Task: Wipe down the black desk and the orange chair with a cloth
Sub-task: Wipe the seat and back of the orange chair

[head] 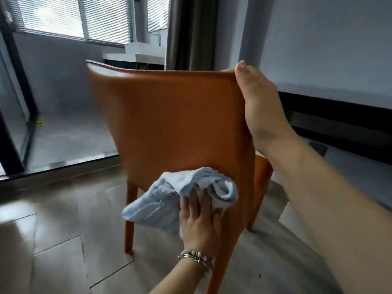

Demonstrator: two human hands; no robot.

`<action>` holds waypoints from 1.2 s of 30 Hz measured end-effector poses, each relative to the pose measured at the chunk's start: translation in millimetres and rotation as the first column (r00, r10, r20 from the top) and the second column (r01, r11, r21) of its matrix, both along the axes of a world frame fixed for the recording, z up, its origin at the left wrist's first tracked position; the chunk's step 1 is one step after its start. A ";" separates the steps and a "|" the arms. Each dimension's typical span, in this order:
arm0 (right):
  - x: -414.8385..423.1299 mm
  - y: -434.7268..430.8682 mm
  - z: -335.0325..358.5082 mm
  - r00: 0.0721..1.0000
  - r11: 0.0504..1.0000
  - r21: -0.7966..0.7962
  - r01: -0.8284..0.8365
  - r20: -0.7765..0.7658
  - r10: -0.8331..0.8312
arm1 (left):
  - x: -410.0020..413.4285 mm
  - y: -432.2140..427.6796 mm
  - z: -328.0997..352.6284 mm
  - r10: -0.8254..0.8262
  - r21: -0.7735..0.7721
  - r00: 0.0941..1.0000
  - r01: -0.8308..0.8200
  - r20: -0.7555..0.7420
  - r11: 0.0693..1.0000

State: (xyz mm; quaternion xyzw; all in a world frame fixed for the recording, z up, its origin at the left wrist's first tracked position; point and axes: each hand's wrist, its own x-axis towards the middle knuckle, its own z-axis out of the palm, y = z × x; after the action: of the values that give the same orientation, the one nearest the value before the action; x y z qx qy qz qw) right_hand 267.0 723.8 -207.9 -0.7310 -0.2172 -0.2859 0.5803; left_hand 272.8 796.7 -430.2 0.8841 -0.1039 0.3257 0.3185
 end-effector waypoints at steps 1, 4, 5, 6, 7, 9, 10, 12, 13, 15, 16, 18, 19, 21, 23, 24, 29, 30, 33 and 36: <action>-1.2 -0.7 0.2 1.000 1.000 -0.007 0.005 -0.015 -0.005 | -1.6 1.4 4.3 -0.038 -0.100 0.992 0.026 -0.122 0.995; -6.9 -4.3 3.5 0.998 0.999 0.050 -0.005 -0.059 0.008 | 3.1 3.2 68.3 -0.026 -0.335 0.997 0.049 0.072 0.941; -8.1 -5.6 4.4 0.997 0.996 0.091 -0.009 -0.074 0.015 | 6.7 4.8 97.9 0.037 -0.356 0.983 0.030 0.179 0.934; -9.2 -5.8 5.0 0.996 0.990 0.136 -0.027 -0.083 0.038 | 11.9 5.9 122.8 0.091 -0.357 0.958 0.012 0.271 0.934; -9.4 -6.2 4.8 0.994 0.983 0.173 -0.057 -0.079 0.071 | 16.6 7.2 140.3 0.131 -0.325 0.928 -0.012 0.349 0.946; -8.7 -7.2 4.2 0.988 0.963 0.237 -0.126 -0.059 0.144 | 22.1 5.4 144.3 0.170 -0.216 0.874 -0.077 0.455 0.973; -8.3 -7.7 3.7 0.984 0.954 0.261 -0.148 -0.056 0.169 | 21.0 3.5 131.8 0.164 -0.149 0.868 -0.106 0.469 0.983; -6.7 -10.1 0.1 0.985 0.957 0.250 -0.148 -0.050 0.166 | 16.1 4.0 87.0 0.106 0.059 0.893 -0.146 0.437 0.988; -4.7 -11.4 -3.6 0.986 0.964 0.224 -0.146 -0.044 0.159 | 14.3 5.6 62.6 0.072 0.158 0.916 -0.145 0.394 0.977; -0.8 -12.4 -12.9 0.990 0.979 0.159 -0.127 -0.038 0.135 | 12.1 9.9 31.6 0.019 0.253 0.958 -0.095 0.287 0.963; 1.3 -10.5 -16.6 0.993 0.984 0.139 -0.109 -0.034 0.115 | 11.9 12.0 28.9 0.015 0.243 0.966 -0.080 0.258 0.967; 7.0 -10.3 -21.1 0.997 0.989 0.129 -0.069 -0.033 0.073 | 13.0 11.6 43.4 0.039 0.157 0.947 -0.094 0.320 0.983; 10.4 -12.3 -21.5 0.997 0.990 0.136 -0.046 -0.047 0.052 | 14.6 11.2 61.2 0.055 0.105 0.918 -0.104 0.393 0.989; 13.1 -17.5 -19.9 0.991 0.984 0.178 -0.033 -0.122 0.055 | 21.4 10.2 107.1 0.082 -0.003 0.854 -0.094 0.513 0.996; 13.6 -24.0 -20.3 0.967 0.965 0.251 -0.078 -0.216 0.134 | 29.1 6.6 138.2 0.108 -0.022 0.818 -0.116 0.566 0.993; 13.1 -26.8 -21.1 0.955 0.957 0.283 -0.059 -0.264 0.137 | 29.9 3.6 140.1 0.100 0.020 0.816 -0.136 0.569 0.991; 4.4 -30.6 -18.2 0.862 0.821 0.497 -0.281 -0.244 0.444 | 11.3 6.0 49.0 -0.170 0.454 0.866 -0.072 0.470 0.888; 3.4 -28.8 -20.0 0.866 0.842 0.462 -0.278 -0.258 0.428 | 7.8 10.4 38.0 -0.216 0.503 0.888 -0.019 0.405 0.864; 10.2 -26.6 -31.7 0.922 0.899 0.417 -0.135 -0.280 0.268 | 3.9 17.1 49.1 -0.168 0.454 0.925 -0.006 0.342 0.891; 12.6 -31.3 -54.4 0.930 0.950 0.288 0.117 -0.367 -0.004 | 14.1 14.7 105.3 0.058 0.132 0.865 -0.142 0.498 0.981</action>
State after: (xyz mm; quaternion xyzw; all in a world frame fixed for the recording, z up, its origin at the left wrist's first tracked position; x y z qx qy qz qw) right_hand 279.6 692.5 -262.3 -0.6790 -0.0369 -0.1944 0.7069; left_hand 286.9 811.5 -324.9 0.7996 -0.1617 0.5462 0.1903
